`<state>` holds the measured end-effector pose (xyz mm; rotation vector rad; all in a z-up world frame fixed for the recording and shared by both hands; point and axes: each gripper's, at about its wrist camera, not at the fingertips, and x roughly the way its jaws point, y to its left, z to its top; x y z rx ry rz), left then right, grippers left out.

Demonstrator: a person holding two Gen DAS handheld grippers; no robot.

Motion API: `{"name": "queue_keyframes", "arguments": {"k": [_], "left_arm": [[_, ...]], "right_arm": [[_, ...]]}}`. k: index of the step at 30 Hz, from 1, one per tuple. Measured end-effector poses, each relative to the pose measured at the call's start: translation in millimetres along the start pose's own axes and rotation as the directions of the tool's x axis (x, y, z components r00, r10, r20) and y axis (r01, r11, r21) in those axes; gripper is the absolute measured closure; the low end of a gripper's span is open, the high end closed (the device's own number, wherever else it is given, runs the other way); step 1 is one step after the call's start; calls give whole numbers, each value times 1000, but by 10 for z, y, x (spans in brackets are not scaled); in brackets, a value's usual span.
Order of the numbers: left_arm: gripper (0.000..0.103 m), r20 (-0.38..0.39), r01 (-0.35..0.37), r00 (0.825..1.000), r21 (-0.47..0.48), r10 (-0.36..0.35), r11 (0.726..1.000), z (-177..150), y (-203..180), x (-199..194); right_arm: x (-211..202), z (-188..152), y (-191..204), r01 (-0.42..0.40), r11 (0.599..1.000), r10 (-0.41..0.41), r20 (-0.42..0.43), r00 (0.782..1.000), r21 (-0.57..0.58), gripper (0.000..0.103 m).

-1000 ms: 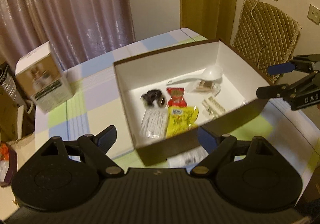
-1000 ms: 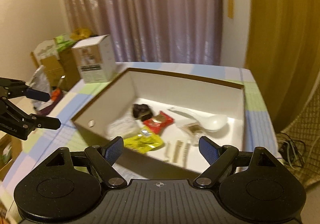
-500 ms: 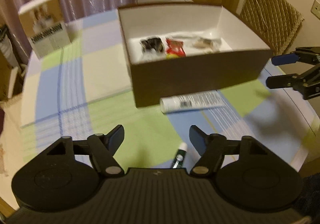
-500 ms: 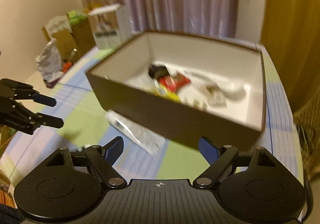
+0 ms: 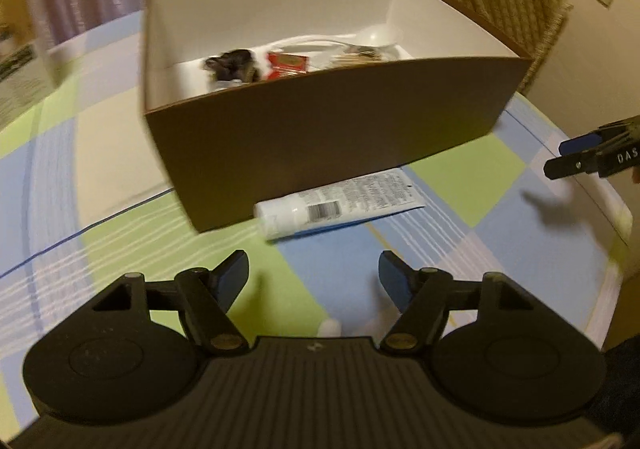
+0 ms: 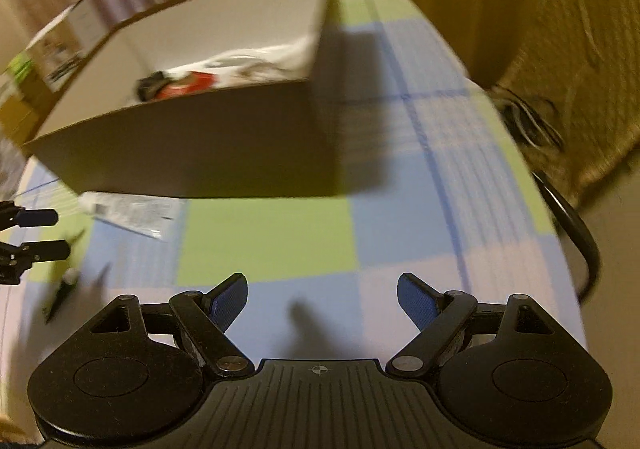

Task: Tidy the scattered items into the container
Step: 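Withdraw both tools from the box toward the two tubes on the table, then lower both open tools over the green tube and white squeeze tube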

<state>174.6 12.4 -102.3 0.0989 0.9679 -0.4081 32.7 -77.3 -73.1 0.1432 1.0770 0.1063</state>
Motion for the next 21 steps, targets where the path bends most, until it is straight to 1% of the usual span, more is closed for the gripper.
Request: {"name": "queue_keyframes", "arguments": {"k": [2,6,9,11,12,14,15,16,17,18,21], "left_arm": [[28,4,18,1000,27,-18,999,27,21,102],[28,6,26,1000,65,-26,998,74,77,279],[28,11,58,998,67,-58,996,97,86,342],[28,10,96,995,92,-97,991,88,13,338],[28,5,131,991,108,-132,985,75,-36,325],[28,-5,227,973,145,-229,963,26,-168,270],[28,-10,256,966,179,-258,950,1,-242,240],[28,-11,263,964,226,-267,938,-27,-318,206],[28,-9,244,968,262,-250,934,-46,-371,184],[29,-6,218,974,277,-226,936,-53,-383,177],[29,8,174,983,238,-181,956,-13,-281,207]], "right_arm": [[-24,-34,-107,29,999,-29,-12,1000,21,15],[-56,-88,-260,72,996,-70,-35,997,60,15],[-58,-111,-312,92,993,-89,-47,995,76,15],[-47,-110,-313,95,992,-91,-52,994,81,15],[-33,-108,-303,94,992,-90,-55,994,81,15],[4,-100,-271,90,993,-86,-61,994,74,15],[15,-91,-249,87,994,-83,-61,995,67,15],[23,-82,-226,83,995,-79,-60,995,61,15],[34,-76,-207,77,996,-73,-59,996,55,15],[52,-68,-192,71,996,-68,-58,996,50,15],[90,-59,-145,65,997,-63,-59,996,35,15]]}}
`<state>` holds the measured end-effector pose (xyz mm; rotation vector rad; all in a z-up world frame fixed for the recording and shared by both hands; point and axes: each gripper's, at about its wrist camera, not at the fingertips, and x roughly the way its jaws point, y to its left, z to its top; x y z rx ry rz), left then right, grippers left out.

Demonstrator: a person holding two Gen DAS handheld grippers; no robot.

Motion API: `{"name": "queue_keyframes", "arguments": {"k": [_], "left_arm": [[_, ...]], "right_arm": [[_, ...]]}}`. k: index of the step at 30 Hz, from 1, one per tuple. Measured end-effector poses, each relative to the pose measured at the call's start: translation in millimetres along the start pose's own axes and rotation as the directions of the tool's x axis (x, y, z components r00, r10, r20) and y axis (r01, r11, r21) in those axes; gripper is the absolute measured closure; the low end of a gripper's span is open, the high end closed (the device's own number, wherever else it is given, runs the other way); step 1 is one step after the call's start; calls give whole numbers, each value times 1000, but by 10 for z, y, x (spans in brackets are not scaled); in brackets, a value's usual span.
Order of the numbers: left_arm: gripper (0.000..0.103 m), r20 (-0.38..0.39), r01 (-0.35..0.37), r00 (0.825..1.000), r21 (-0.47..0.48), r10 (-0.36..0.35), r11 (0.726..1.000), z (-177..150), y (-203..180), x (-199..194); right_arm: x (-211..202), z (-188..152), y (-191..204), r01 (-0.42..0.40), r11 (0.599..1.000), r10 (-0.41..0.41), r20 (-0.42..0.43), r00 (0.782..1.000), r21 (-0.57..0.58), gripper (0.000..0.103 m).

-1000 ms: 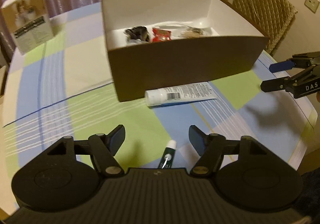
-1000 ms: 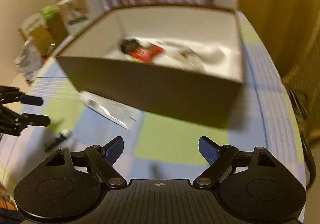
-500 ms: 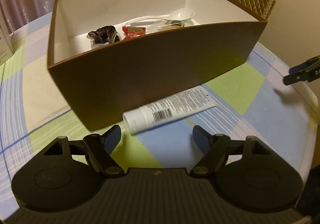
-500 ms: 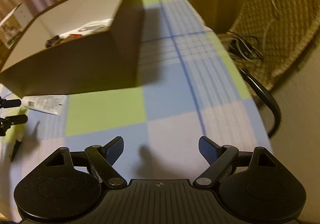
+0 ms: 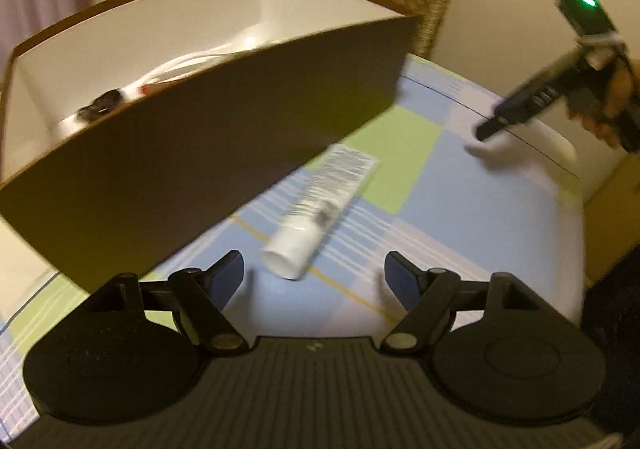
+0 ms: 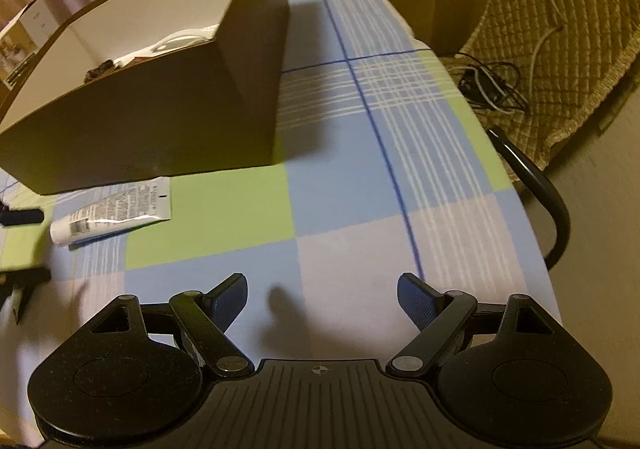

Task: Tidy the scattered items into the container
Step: 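Lower both open tools over the green tube and white squeeze tube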

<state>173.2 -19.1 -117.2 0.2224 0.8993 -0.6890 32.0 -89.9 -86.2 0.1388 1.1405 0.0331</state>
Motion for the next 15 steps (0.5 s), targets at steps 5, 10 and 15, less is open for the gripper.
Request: {"name": "queue_keyframes", "arguments": {"k": [5,10,15], "left_arm": [[36,-10,16,1000,4,-16,1000,45,34,138],[53,-54,103,993,24,-102,994,24,-144,229],[57,-80,227,972,64,-222,972,-62,-559,209]], "right_arm": [[-14,-18,9,5,1000,-5,-3,1000,-8,15],[-89,-90,-91,20,999,-20,2,1000,27,15],[-136,-194,-161,20,996,-19,-9,1000,87,15]]}}
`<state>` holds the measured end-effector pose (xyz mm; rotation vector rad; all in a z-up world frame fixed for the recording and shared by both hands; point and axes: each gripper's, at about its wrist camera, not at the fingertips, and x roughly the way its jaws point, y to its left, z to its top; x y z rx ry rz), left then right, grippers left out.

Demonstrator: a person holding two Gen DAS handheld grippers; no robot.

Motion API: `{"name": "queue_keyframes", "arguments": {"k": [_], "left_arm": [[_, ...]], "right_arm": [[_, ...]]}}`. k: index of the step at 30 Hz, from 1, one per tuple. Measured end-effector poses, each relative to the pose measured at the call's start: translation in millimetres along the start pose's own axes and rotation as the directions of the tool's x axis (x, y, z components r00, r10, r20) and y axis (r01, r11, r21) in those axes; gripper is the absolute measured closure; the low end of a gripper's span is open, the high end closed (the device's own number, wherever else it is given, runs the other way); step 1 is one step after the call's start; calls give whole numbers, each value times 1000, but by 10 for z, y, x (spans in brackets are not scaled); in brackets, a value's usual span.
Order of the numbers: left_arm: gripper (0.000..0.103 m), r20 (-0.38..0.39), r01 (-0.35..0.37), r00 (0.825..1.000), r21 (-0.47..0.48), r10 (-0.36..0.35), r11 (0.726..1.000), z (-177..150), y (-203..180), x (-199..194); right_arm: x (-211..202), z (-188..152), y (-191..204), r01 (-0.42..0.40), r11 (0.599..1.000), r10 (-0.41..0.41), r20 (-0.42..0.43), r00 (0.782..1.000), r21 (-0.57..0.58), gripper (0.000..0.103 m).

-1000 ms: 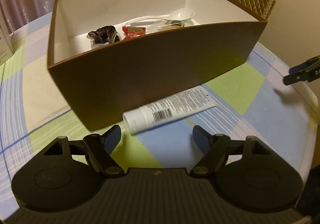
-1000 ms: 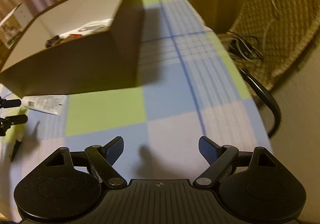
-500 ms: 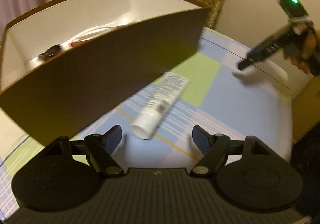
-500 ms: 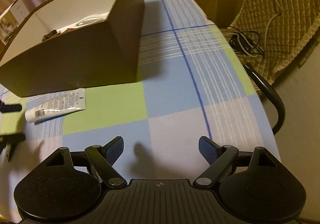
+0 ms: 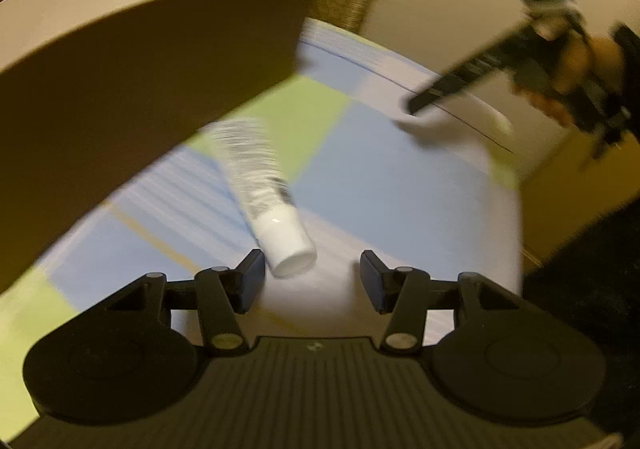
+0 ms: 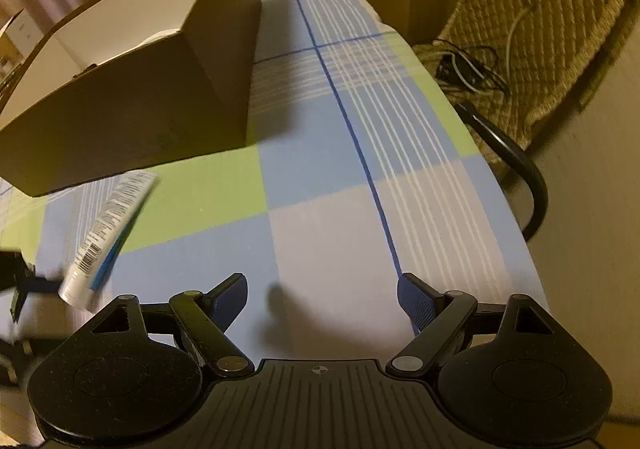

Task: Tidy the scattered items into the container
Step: 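Lower both open tools over the green tube and white squeeze tube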

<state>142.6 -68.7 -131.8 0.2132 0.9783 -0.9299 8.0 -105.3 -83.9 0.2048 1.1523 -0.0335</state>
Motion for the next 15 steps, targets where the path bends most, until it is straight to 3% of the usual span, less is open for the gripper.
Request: {"name": "queue_keyframes", "arguments": {"k": [4,8,12,15], "left_arm": [[56,32,-25,999,-72,28,997,-23,-62,-67],[57,58,-118,990,-151,128,981,-100,102,-332],[57,38,-238,967,-198,251,951,-259,296,-629],[57,11,-318,943,-267,333,910,-423,423,-778]], "right_arm": [[-76,-28,138,-59,998,59,18,998,7,15],[-91,-23,533,-159,985,161,39,986,-63,16],[28,-43,1035,-246,955,250,1,968,-168,16],[135,-77,1391,-254,932,257,-20,966,-259,16]]}}
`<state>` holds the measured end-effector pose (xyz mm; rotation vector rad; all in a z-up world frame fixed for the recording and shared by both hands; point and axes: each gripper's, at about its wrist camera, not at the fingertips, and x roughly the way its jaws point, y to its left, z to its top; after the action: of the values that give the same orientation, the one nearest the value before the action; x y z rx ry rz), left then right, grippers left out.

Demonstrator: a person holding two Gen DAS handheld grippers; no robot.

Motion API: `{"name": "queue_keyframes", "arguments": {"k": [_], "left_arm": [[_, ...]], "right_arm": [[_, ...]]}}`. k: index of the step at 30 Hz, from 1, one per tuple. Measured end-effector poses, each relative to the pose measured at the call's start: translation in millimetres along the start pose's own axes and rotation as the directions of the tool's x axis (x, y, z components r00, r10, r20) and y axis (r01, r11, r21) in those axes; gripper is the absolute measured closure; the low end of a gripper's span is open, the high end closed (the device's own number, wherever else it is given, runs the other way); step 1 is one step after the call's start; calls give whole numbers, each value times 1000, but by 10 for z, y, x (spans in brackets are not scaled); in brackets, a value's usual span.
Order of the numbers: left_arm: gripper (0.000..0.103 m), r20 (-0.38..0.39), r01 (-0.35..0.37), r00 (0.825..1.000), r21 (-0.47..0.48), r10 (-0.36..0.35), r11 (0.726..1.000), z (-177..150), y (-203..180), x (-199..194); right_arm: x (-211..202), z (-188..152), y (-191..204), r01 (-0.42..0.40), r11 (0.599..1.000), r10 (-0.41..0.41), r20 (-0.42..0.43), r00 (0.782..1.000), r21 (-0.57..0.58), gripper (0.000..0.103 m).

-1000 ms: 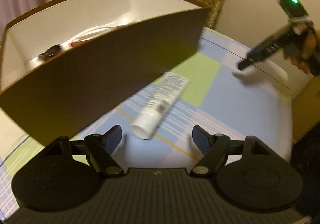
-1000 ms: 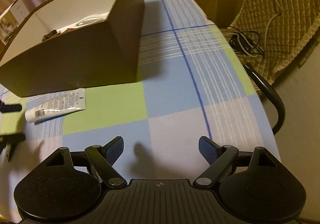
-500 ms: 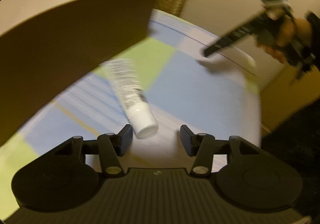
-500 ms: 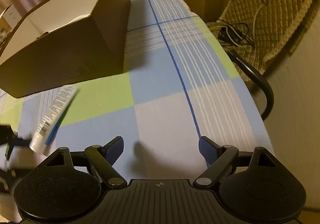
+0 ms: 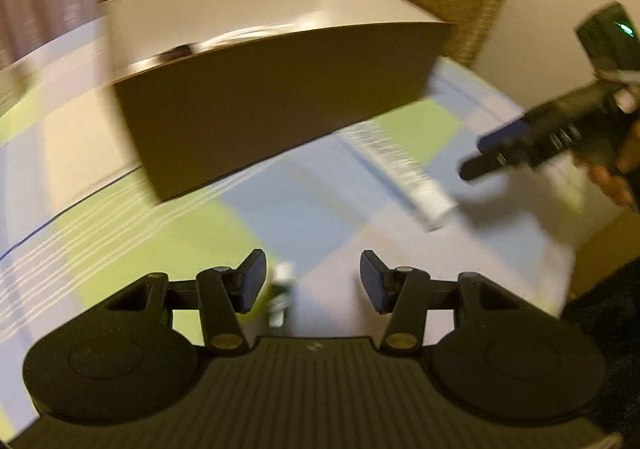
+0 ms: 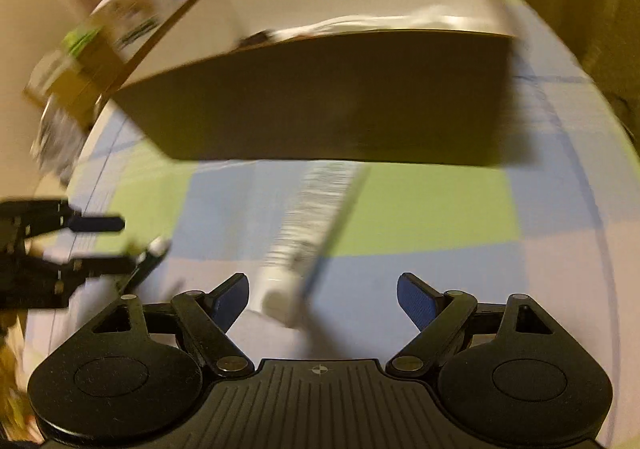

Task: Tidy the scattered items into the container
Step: 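Lower both open tools over the green tube and white squeeze tube, then grasp the small green tube with the left tool while the right tool grasps the white squeeze tube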

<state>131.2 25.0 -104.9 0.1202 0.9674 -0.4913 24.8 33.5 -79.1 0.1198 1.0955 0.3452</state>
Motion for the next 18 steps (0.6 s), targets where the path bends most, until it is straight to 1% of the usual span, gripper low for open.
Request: {"name": "queue_keyframes", "arguments": {"k": [2,3,4,5,6,8,10,14,17,18], "left_arm": [[57,-5,-37,999,-53,37,998,-62,158,-91],[57,-6,-50,999,-70,49,996,-108,208,-139],[57,-7,-60,998,-83,59,995,-138,229,-152],[57,-10,-67,998,-92,66,994,-164,238,-157],[57,-15,-72,997,-97,71,993,-180,226,-151],[57,-25,-77,997,-105,75,991,-228,216,-164],[57,-30,-72,997,-112,69,991,-259,214,-165],[57,-31,-55,998,-122,52,991,-314,185,-142],[57,-31,-42,999,-104,39,994,-301,140,-72],[60,-34,-43,999,-97,40,994,-288,115,-37]], "right_arm": [[119,15,140,18,999,-18,-4,1000,-39,16],[173,13,184,32,998,-32,0,999,-54,18],[230,6,221,50,996,-51,-6,999,-73,45],[286,-2,241,59,994,-62,-26,998,-90,59],[308,-16,233,65,993,-68,-32,997,-95,59],[291,-41,197,76,991,-79,-27,996,-114,69],[248,-71,127,75,988,-81,-38,996,-135,71],[120,-181,-37,85,990,-92,-58,994,-111,71],[-2,-329,-124,76,994,-82,-76,994,-83,70],[-43,-358,-152,77,995,-82,-77,994,-67,63]]}}
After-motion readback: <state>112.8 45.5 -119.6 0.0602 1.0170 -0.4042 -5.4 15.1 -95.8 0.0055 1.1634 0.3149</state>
